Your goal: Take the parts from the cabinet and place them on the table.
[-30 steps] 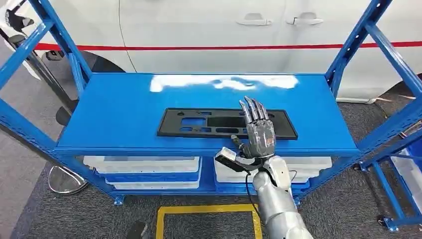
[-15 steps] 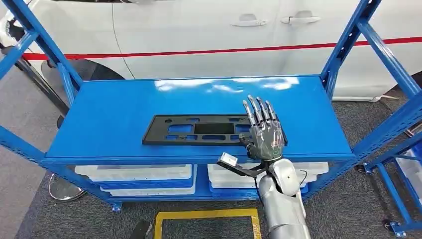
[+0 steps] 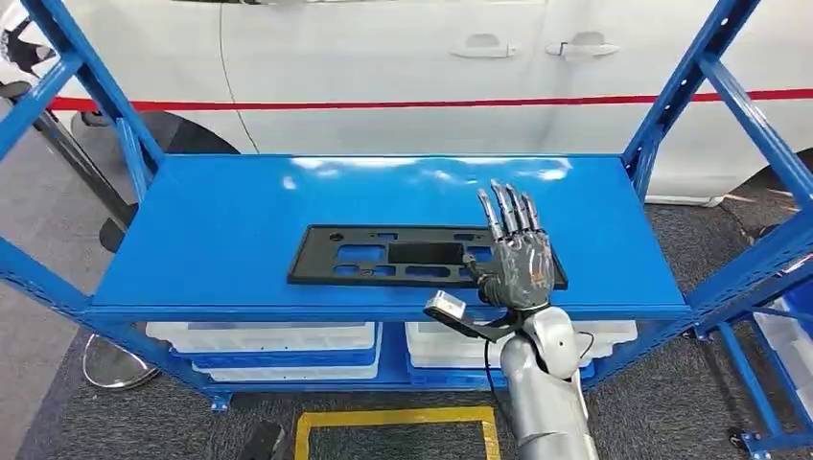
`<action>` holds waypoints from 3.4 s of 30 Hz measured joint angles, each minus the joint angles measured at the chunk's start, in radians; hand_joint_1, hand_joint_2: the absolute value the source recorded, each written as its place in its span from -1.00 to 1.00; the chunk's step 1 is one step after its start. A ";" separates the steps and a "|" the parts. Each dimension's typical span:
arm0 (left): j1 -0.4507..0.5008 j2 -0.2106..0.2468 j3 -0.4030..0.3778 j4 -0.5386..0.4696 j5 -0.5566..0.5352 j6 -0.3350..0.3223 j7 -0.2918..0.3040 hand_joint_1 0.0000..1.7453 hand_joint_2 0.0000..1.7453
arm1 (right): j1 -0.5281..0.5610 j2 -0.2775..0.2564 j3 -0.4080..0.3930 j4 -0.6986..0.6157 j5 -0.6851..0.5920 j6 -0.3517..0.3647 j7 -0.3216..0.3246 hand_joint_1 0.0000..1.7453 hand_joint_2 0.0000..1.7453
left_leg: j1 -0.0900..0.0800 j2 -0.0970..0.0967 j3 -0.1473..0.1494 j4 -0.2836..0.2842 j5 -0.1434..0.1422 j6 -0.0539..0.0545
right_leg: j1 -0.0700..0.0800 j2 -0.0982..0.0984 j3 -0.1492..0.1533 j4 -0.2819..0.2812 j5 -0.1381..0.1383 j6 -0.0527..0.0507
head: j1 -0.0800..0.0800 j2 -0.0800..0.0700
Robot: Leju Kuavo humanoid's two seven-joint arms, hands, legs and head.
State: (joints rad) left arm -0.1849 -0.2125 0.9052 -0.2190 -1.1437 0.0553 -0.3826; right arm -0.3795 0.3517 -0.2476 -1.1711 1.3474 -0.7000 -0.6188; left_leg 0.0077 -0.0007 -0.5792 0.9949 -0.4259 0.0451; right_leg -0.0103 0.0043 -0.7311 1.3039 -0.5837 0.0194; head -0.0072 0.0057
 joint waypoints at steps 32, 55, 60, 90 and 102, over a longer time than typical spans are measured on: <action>0.002 -0.005 0.000 -0.001 0.004 0.044 0.008 -1.00 -1.00 | 0.018 0.000 -0.013 0.012 0.061 0.000 0.013 -1.00 1.00 | -0.005 0.011 0.046 -0.003 -0.039 0.001 | -0.005 -0.006 -0.066 0.026 0.061 0.013 | 0.000 0.000; -0.002 -0.002 -0.016 -0.001 0.011 0.030 -0.003 -1.00 -1.00 | -0.017 -0.159 0.459 0.181 0.171 0.000 0.408 -1.00 1.00 | -0.012 0.006 0.010 0.024 -0.034 -0.023 | 0.001 -0.005 0.103 -0.270 0.163 -0.022 | 0.000 0.000; -0.004 -0.003 -0.017 -0.001 0.013 0.005 -0.021 -1.00 -1.00 | -0.018 -0.170 0.464 0.166 0.161 0.000 0.399 -1.00 1.00 | 0.000 0.009 0.017 -0.003 -0.012 -0.002 | 0.000 -0.004 0.019 -0.077 0.045 0.001 | 0.000 0.000; 0.000 0.002 -0.032 -0.001 0.013 -0.026 -0.035 -1.00 -1.00 | -0.010 -0.176 0.464 0.071 0.160 0.000 0.390 -1.00 1.00 | -0.003 0.006 0.001 -0.001 -0.002 -0.002 | 0.004 -0.004 0.095 -0.173 0.068 -0.008 | 0.000 0.000; -0.003 0.001 -0.031 -0.001 0.011 -0.026 -0.034 -1.00 -1.00 | -0.015 -0.192 0.501 0.143 0.172 0.000 0.444 -1.00 1.00 | -0.007 0.001 0.008 0.027 -0.040 -0.036 | 0.003 0.000 0.087 -0.254 0.154 -0.024 | 0.001 0.000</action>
State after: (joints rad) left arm -0.1879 -0.2117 0.8740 -0.2197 -1.1330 0.0298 -0.4162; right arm -0.3940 0.1599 0.2533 -1.0278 1.5190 -0.7000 -0.1751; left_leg 0.0009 0.0007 -0.5712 1.0221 -0.4659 0.0093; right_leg -0.0071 0.0044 -0.6439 1.0502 -0.4294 -0.0048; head -0.0065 0.0057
